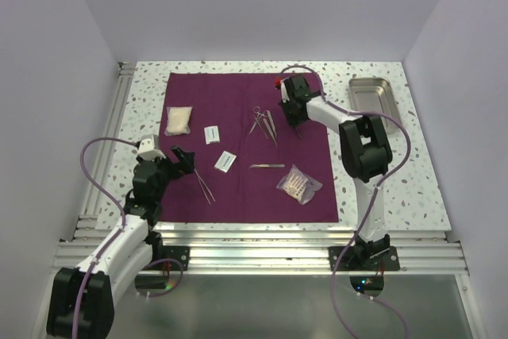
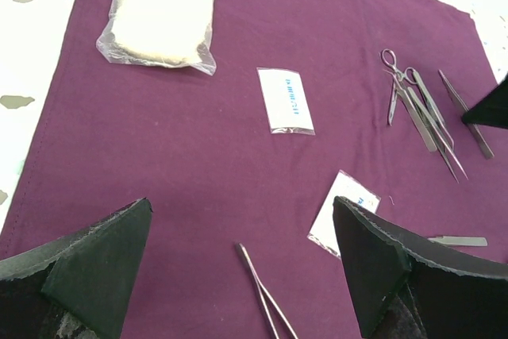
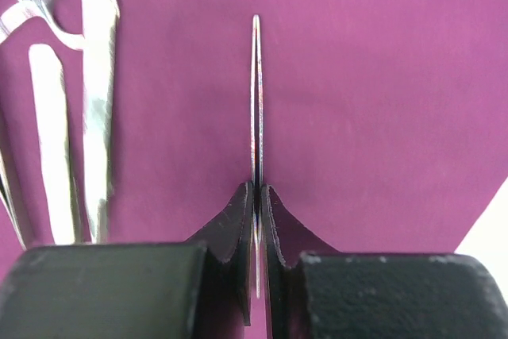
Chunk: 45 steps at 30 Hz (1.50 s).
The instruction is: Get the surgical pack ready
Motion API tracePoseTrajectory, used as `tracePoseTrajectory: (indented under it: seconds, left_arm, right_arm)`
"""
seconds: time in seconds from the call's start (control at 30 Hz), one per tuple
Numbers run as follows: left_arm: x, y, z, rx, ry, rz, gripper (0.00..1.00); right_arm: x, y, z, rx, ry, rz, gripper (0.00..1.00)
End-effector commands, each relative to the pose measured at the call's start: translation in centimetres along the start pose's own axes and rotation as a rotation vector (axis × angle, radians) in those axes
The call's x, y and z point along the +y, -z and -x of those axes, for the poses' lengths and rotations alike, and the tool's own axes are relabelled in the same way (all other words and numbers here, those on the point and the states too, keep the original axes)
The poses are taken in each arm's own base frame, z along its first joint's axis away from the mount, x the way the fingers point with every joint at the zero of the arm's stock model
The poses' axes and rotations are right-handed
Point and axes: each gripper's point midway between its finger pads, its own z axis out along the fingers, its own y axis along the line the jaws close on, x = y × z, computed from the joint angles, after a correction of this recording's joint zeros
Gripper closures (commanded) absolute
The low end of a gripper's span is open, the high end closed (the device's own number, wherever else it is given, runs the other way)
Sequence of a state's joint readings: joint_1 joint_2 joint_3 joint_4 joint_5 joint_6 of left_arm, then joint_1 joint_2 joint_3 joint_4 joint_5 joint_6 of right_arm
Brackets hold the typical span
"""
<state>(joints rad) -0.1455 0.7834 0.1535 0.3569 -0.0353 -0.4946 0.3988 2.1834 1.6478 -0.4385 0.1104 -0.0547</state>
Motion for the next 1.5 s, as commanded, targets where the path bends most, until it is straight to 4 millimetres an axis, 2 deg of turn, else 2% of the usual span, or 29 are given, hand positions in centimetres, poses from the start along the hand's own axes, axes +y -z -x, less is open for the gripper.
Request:
tracePoseTrajectory:
  seconds: [0.0,0.03,0.07,0.17,0.2,0.23,0.27,0.33,0.4,0.47,0.5,0.63,0.7,0.73,0.77,0.9,1.07,1.17,1.33,1.47]
  left_arm:
    - [-1.4,-0.2,2.1,-0.056,-0.004,-0.046,0.0]
    - [-1.4,-0.3,2.0,-0.055,-0.004,-0.045,0.0]
    - [-1.4,-0.2,2.1,-0.056,-0.004,-0.046,0.0]
    - [-1.4,-0.2,2.1,-0.06,-0.004,-0.046,0.0]
    - [-1.4,-0.2,2.1,-0.06,-0.003,-0.044,0.0]
    - [-1.4,-0.3,2.2,-0.06,-0.003,-0.044,0.0]
    - [-1.4,-0.3,2.2,-0.058,-0.003,-0.045,0.0]
    - [-1.5,-0.2,2.1,-0.054,-0.001,-0.053,0.0]
    - [-1.6,-0.2,1.7,-0.053,0.009,-0.065,0.0]
    - [-2.4,0.0,1.1,-0.038,0.028,-0.113,0.0]
    - [-2.7,-0.1,0.9,-0.028,0.033,-0.129,0.0]
    - [-3.3,-0.2,0.5,0.003,0.045,-0.153,0.0]
    - [-3.5,-0.1,0.2,0.011,0.049,-0.165,0.0]
    - [-3.5,-0.1,0.1,0.013,0.049,-0.168,0.0]
    - [-3.5,-0.1,0.0,0.013,0.049,-0.168,0.0]
    - [-3.5,-0.3,-0.2,0.021,0.047,-0.168,0.0]
    - [-3.4,-0.4,-0.3,0.024,0.039,-0.165,0.0]
    - [-3.3,-0.4,-0.4,0.024,0.039,-0.161,0.0]
    - [-3.3,-0.7,-0.6,0.029,0.038,-0.162,0.0]
    - [-3.2,-0.9,-0.6,0.034,0.038,-0.154,0.0]
  right_arm:
    - [-2.1,3.6,1.2,-0.06,-0.087,-0.01,1.0]
    - [-2.6,4.0,1.3,-0.069,-0.132,-0.008,1.0]
    - [-4.4,5.0,1.8,-0.093,-0.18,-0.018,1.0]
    - [-7.1,6.2,1.7,-0.114,-0.298,-0.03,1.0]
    - [-9.4,6.9,1.8,-0.135,-0.367,-0.057,1.0]
    - [-10.5,7.2,1.3,-0.131,-0.402,-0.081,1.0]
    - [-12.6,7.5,0.7,-0.129,-0.445,-0.126,1.0]
    - [-14.7,8.5,0.2,-0.138,-0.49,-0.193,1.0]
    - [-17.5,9.2,-0.6,-0.143,-0.513,-0.3,1.0]
    - [-18.8,9.6,-0.7,-0.166,-0.472,-0.339,1.0]
    - [-20.1,10.0,-1.0,-0.164,-0.446,-0.4,1.0]
    - [-23.6,9.9,-1.8,-0.169,-0.414,-0.506,1.0]
    - [-24.4,9.5,-1.7,-0.171,-0.416,-0.513,1.0]
    - [-24.2,9.2,-0.9,-0.187,-0.414,-0.489,1.0]
    - [-25.6,8.5,-2.0,-0.159,-0.435,-0.5,1.0]
    - [-26.5,7.2,-2.6,-0.122,-0.445,-0.511,1.0]
    - [-28.2,6.9,-3.1,-0.134,-0.478,-0.548,1.0]
    - [-28.3,5.9,-3.2,-0.122,-0.48,-0.529,1.0]
    - [-27.2,3.3,-4.2,-0.057,-0.51,-0.47,1.0]
    - [-26.2,2.1,-4.2,-0.048,-0.534,-0.41,1.0]
